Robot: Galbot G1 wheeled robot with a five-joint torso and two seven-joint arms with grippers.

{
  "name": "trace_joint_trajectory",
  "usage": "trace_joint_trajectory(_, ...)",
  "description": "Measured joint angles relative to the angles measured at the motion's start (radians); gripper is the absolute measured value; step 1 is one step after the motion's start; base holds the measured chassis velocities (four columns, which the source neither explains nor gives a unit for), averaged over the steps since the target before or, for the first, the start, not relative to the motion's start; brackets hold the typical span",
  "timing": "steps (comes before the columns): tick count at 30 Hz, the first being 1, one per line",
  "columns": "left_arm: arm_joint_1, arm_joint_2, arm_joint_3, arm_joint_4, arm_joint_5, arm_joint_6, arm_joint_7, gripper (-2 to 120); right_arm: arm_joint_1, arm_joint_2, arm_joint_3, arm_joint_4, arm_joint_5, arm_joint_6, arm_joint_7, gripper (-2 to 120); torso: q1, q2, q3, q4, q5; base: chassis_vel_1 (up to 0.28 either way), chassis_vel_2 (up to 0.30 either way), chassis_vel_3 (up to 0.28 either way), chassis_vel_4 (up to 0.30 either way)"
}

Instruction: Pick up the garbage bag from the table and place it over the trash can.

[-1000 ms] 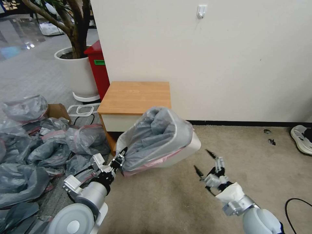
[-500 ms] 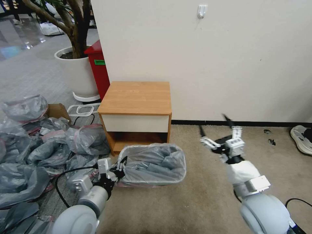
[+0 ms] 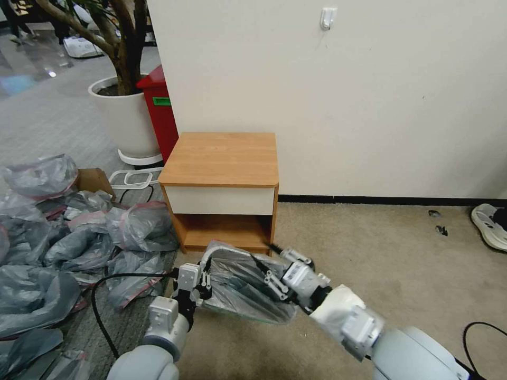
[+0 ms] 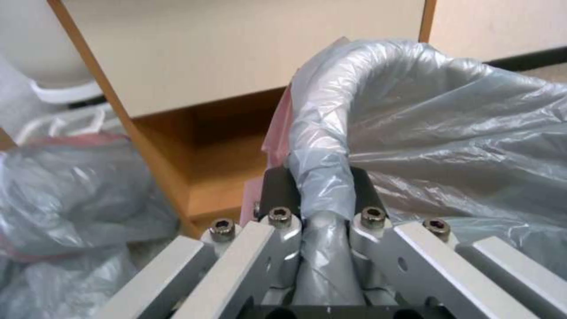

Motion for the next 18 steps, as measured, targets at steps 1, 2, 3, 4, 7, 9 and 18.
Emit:
trace_joint_trajectory(1, 0.000, 0.000, 0.000, 0.000, 0.000, 0.000, 0.000, 5, 0.000, 0.000, 0.000, 0.000, 0.000, 0.000, 0.000, 14, 0.000, 0.000, 0.000, 0.0000, 0.0000, 0.000, 0.000, 0.000, 0.000)
trace_joint_trajectory(2, 0.000, -0.003, 0.002, 0.000, 0.010, -0.003, 0.000, 5, 0.015, -0.005, -0.014, -0.010, 0.003, -0.011, -0.006, 10, 0.000, 0.000, 0.000, -0.0001, -0.0001, 0.000, 0.000, 0.000, 0.000)
trace_joint_trajectory(3, 0.000, -0.010, 0.007, 0.002, 0.026, -0.006, 0.000, 5, 0.043, -0.010, -0.048, -0.031, 0.015, -0.037, -0.013, 5, 0.000, 0.000, 0.000, -0.0001, -0.0002, 0.000, 0.000, 0.000, 0.000)
trace_joint_trajectory(4, 0.000, -0.014, 0.010, 0.004, 0.035, -0.008, 0.000, 5, 0.063, -0.010, -0.074, -0.049, 0.024, -0.053, -0.016, 0, 0.000, 0.000, 0.000, -0.0002, 0.0000, 0.000, 0.000, 0.000, 0.000)
trace_joint_trajectory(7, 0.000, -0.020, 0.017, 0.008, 0.048, -0.011, 0.000, 5, 0.100, -0.001, -0.120, -0.090, 0.029, -0.075, -0.021, 0, 0.000, 0.000, 0.000, -0.0002, -0.0004, 0.000, 0.000, 0.000, 0.000)
trace_joint_trajectory(9, 0.000, -0.023, 0.020, 0.008, 0.052, -0.013, 0.000, 5, 0.141, 0.020, -0.161, -0.135, 0.029, -0.089, -0.026, 0, 0.000, 0.000, 0.000, -0.0003, 0.0000, 0.000, 0.000, 0.000, 0.000)
trace_joint_trajectory(18, 0.000, -0.026, 0.023, 0.012, 0.056, -0.016, 0.000, 5, 0.264, 0.088, -0.265, -0.291, 0.003, -0.116, -0.045, 0, 0.000, 0.000, 0.000, -0.0002, 0.0000, 0.000, 0.000, 0.000, 0.000)
